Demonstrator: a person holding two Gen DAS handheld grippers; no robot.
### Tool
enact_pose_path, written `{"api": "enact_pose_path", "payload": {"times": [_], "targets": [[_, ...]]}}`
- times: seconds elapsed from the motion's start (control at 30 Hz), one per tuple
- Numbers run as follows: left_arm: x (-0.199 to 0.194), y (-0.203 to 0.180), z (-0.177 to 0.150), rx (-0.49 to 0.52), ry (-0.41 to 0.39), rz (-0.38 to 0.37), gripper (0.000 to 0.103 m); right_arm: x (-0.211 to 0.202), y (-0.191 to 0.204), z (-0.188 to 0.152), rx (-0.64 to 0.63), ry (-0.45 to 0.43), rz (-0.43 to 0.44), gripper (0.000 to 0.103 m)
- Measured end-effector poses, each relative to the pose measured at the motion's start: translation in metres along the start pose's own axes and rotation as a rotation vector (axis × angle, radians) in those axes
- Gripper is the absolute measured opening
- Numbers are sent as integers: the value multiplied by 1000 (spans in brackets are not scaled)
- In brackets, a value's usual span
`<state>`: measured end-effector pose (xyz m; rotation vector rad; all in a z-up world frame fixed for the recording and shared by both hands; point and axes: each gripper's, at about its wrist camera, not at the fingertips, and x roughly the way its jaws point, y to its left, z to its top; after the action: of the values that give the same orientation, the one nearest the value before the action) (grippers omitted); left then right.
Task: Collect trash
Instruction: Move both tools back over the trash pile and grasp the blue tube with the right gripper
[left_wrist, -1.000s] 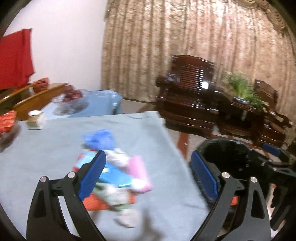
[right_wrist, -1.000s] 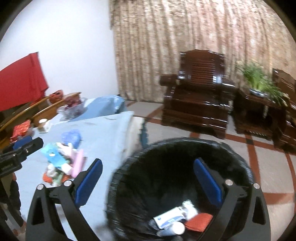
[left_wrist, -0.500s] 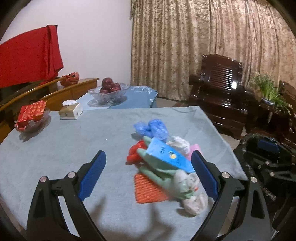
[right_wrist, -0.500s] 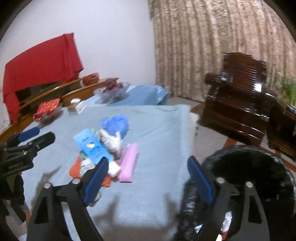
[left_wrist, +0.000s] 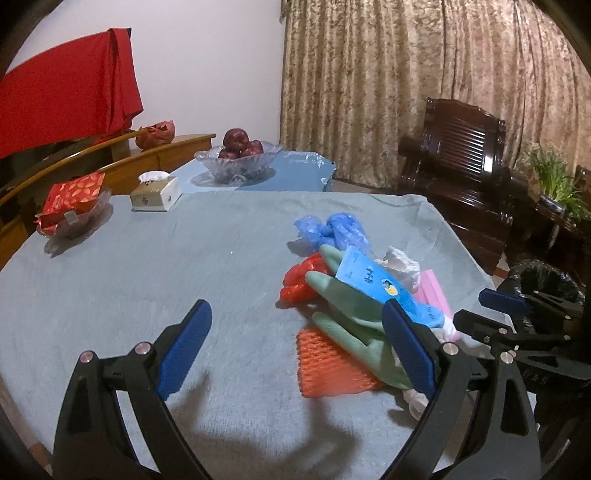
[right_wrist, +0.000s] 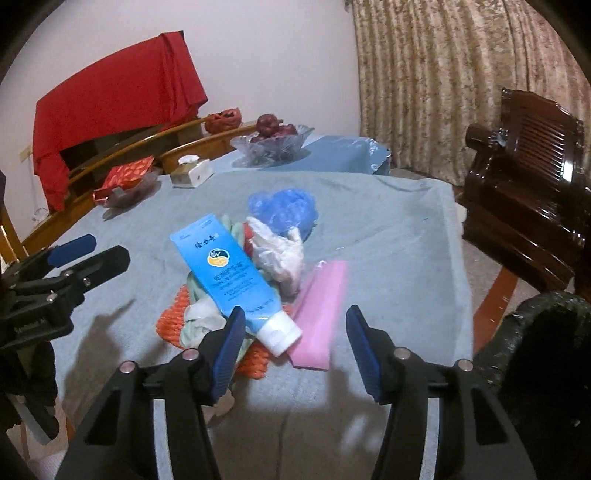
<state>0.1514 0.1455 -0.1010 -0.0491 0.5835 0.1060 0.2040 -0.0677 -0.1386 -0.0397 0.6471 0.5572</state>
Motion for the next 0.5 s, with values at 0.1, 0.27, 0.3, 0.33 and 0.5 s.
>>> {"api": "enact_pose_path", "payload": {"times": [0.1, 0.27, 0.3, 0.33, 0.5], "targets": [[3, 0, 1, -3, 2, 0, 91, 5, -5, 6, 31, -5, 1, 56], [12, -1, 7, -15, -3, 4, 91, 18, -10, 23, 30, -10, -18, 55], [14, -1, 8, -19, -4, 5, 91, 21, -11, 26, 28, -9, -16, 55], [16, 0, 9, -25, -6, 6, 91, 26, -10, 30, 26, -7, -16, 55], [21, 2, 13, -31, -7, 12, 91, 37, -7, 35, 22, 6, -4, 53]]}}
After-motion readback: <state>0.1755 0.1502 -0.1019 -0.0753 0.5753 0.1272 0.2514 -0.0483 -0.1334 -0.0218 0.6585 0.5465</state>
